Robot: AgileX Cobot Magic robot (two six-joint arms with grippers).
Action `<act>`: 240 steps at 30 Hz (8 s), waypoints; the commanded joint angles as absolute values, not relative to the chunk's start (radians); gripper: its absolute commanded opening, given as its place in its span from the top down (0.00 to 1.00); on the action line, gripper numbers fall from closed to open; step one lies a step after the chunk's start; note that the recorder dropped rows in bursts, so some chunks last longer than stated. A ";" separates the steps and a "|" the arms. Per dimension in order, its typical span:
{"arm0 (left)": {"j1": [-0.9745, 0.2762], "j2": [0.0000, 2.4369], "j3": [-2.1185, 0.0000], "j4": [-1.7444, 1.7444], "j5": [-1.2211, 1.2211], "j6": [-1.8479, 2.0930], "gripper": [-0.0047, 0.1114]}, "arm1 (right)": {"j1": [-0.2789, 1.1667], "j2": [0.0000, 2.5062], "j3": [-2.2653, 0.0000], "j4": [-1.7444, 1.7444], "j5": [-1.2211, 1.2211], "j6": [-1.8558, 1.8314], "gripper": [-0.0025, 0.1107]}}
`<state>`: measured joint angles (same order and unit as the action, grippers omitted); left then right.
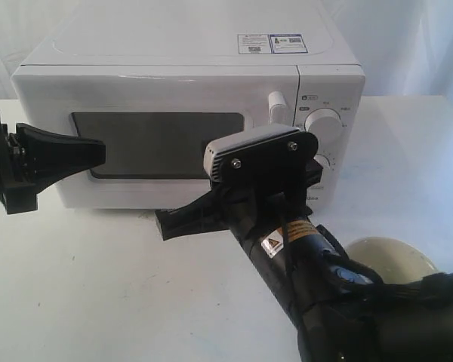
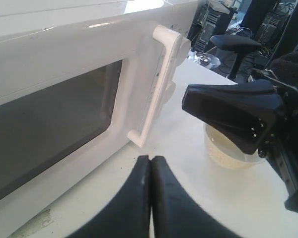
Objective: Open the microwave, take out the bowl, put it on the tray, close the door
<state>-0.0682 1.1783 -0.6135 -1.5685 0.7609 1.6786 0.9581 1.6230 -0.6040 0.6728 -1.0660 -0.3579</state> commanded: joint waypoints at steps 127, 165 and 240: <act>-0.071 1.176 -0.619 -1.578 0.774 1.678 0.96 | 0.077 0.000 0.000 0.029 0.352 0.098 0.98; -0.069 0.583 -0.490 -1.238 0.517 1.182 0.96 | 0.077 0.000 0.000 0.029 0.352 0.109 0.98; 0.037 0.000 0.000 0.115 0.255 -0.115 0.96 | 0.077 0.000 0.000 0.031 0.352 0.109 0.98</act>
